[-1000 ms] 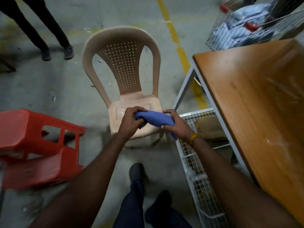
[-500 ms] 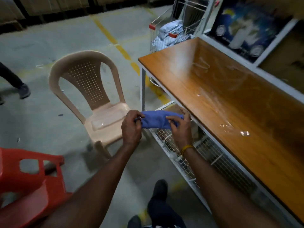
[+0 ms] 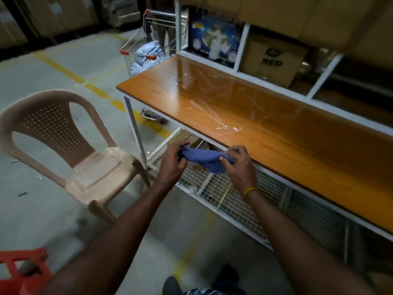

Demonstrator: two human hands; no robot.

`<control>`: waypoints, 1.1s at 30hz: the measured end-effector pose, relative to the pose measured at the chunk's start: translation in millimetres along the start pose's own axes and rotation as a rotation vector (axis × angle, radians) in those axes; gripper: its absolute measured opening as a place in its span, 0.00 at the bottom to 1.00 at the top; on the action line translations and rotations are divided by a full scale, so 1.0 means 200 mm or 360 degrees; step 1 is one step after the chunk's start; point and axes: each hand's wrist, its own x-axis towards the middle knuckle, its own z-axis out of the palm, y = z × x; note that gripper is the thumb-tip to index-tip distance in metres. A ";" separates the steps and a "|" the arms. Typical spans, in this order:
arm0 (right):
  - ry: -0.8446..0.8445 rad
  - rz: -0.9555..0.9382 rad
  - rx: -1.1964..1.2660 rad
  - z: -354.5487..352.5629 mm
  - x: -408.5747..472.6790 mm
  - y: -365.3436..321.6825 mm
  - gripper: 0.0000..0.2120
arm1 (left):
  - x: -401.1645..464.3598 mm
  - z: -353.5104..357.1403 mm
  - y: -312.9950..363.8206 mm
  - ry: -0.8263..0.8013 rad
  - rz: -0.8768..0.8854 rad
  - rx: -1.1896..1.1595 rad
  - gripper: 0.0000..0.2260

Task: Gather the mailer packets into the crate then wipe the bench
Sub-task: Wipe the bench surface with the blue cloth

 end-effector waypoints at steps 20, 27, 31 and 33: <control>0.0075 0.0338 -0.0059 -1.23 -0.48 0.84 0.16 | -0.17 1.28 0.91 -0.0369 0.0093 0.0076 0.16; 0.0128 0.0653 -0.0131 -1.48 -0.66 1.17 0.18 | -0.25 1.70 1.09 -0.0789 0.0290 0.0417 0.21; 0.0212 0.0768 -0.0120 -1.51 -0.73 1.27 0.18 | -0.22 1.87 1.11 -0.0870 0.0497 0.0620 0.20; 0.0292 0.0851 -0.0068 -1.51 -0.75 1.31 0.17 | -0.19 1.95 1.12 -0.0959 0.0559 0.0677 0.19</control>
